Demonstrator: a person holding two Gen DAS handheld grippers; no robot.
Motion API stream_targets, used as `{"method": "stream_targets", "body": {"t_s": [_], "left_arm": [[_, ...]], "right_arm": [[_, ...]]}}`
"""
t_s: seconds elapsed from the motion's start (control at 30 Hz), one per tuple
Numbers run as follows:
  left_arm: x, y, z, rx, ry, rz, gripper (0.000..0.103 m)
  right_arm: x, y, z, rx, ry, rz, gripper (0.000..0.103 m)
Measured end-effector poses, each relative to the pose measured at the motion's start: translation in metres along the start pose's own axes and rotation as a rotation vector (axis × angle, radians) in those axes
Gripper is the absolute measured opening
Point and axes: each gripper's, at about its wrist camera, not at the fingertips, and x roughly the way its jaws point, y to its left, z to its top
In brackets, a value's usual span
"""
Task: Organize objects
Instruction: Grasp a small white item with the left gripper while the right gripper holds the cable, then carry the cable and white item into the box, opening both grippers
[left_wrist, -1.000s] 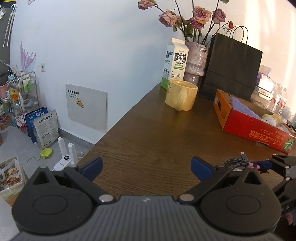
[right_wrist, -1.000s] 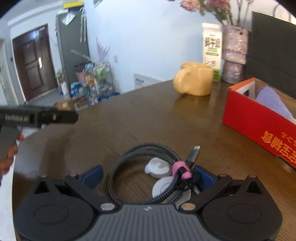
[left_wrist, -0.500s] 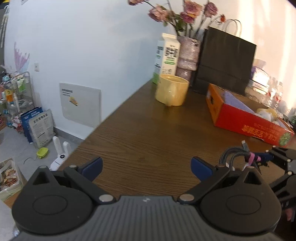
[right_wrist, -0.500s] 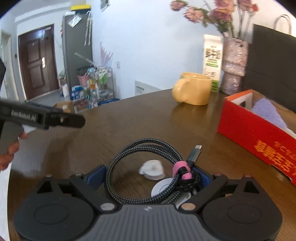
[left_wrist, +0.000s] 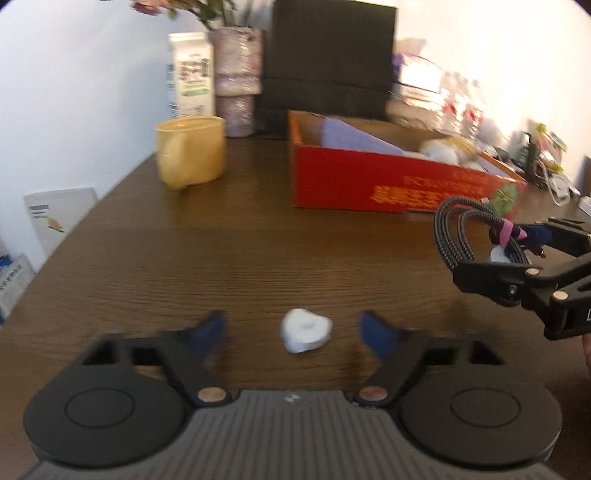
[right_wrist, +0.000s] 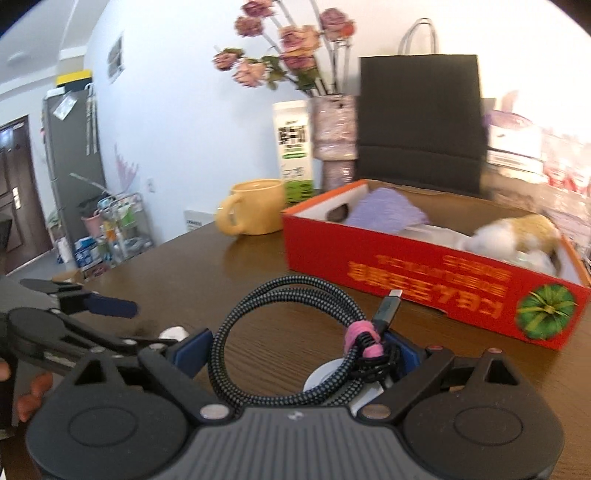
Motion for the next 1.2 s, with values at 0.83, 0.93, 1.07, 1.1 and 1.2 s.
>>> {"method": "stream_targets", "body": {"t_s": [0.83,0.93,1.07,1.1,1.2], "left_arm": [[0.015,-0.063,0.114,0.008,-0.258,-0.098,0.028],[0.026,-0.067,0.137,-0.018,-0.303,-0.097,0.028],[0.053,-0.067,0.166,-0.060,-0.343,-0.093,0.028],[0.062,-0.067,0.172,-0.067,-0.344,-0.092,0.028],[0.091,-0.065,0.184,-0.079,-0.341,-0.075,0.029]], "right_arm": [[-0.016,-0.067,0.056,0.039,-0.134,-0.107,0.096],[-0.002,-0.076,0.075,0.026,-0.147,-0.137,0.096],[0.023,-0.094,0.095,0.043,-0.169,-0.181,0.096],[0.031,-0.098,0.098,0.047,-0.173,-0.196,0.096],[0.056,-0.115,0.106,0.075,-0.173,-0.226,0.097]]}}
